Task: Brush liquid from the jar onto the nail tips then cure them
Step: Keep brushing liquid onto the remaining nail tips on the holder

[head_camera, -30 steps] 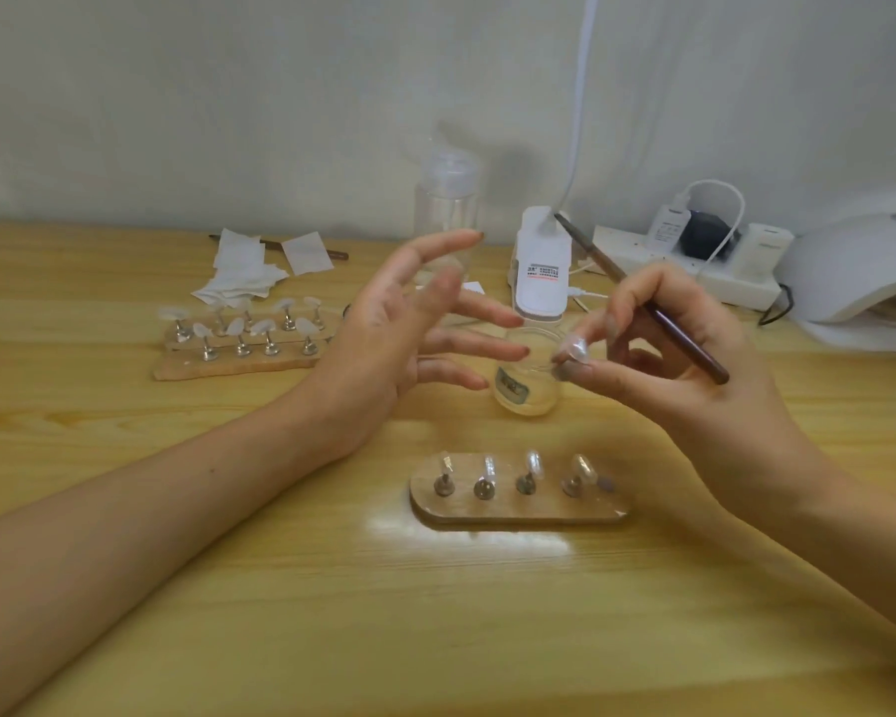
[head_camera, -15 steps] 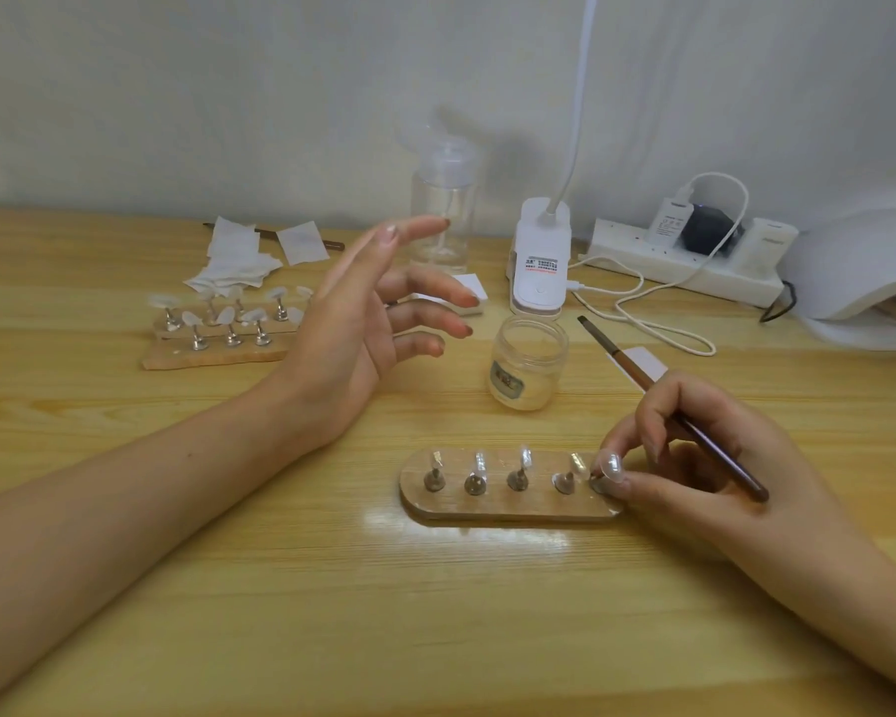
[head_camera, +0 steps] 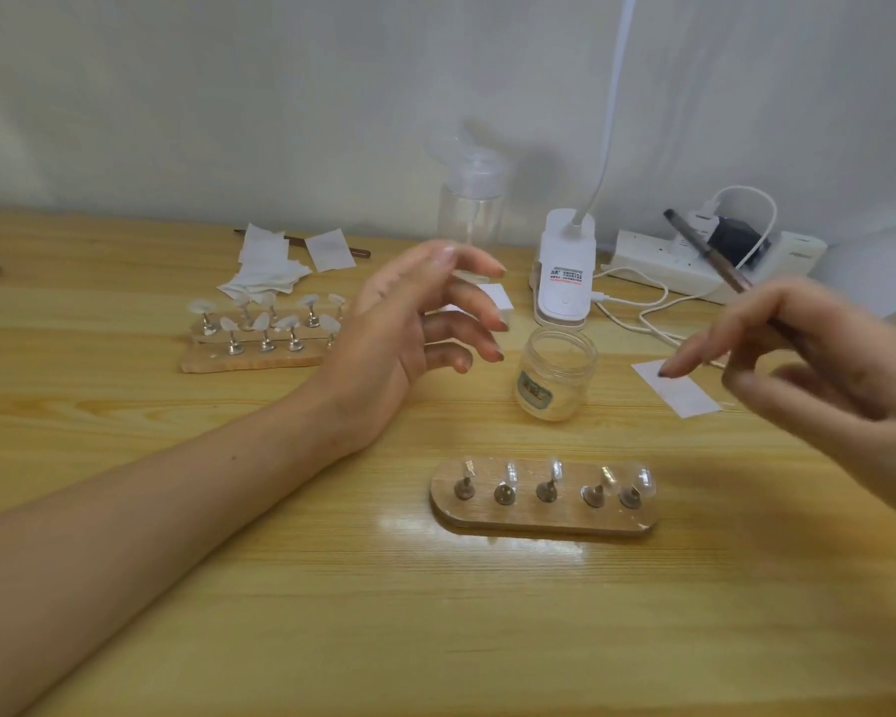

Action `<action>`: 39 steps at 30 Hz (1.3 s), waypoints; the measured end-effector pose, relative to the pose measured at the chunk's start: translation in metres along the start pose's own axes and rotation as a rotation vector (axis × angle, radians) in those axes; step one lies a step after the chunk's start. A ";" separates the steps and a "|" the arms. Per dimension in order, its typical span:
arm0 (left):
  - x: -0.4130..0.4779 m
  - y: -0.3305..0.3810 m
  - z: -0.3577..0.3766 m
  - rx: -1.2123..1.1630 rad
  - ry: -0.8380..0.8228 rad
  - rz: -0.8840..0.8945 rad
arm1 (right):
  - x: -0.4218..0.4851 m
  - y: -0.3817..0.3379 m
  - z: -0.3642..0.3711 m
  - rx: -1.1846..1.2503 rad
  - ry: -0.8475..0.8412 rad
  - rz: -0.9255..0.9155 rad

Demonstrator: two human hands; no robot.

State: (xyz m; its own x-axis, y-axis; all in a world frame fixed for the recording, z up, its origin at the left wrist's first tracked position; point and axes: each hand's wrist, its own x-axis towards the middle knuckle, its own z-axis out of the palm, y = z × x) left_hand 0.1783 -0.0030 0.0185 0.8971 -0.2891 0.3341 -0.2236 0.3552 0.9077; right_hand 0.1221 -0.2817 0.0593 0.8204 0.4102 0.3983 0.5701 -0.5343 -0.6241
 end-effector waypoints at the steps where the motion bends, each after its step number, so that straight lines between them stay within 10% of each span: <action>1: -0.001 0.001 0.001 0.022 -0.020 0.016 | 0.006 -0.004 0.000 -0.012 0.013 -0.018; 9: -0.004 0.004 0.001 0.168 -0.070 0.085 | 0.038 -0.038 0.041 -0.139 0.060 -0.163; 18: -0.002 -0.003 0.002 0.628 0.013 0.090 | 0.041 0.011 0.010 0.485 0.437 0.091; 39: 0.018 -0.026 0.016 0.935 -0.173 -0.050 | 0.028 0.030 0.014 0.761 0.392 0.391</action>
State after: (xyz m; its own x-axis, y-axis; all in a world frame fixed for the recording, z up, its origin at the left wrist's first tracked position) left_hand 0.1940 -0.0315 0.0053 0.8618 -0.4391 0.2539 -0.4678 -0.4945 0.7325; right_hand 0.1619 -0.2753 0.0423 0.9826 -0.0482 0.1791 0.1832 0.1016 -0.9778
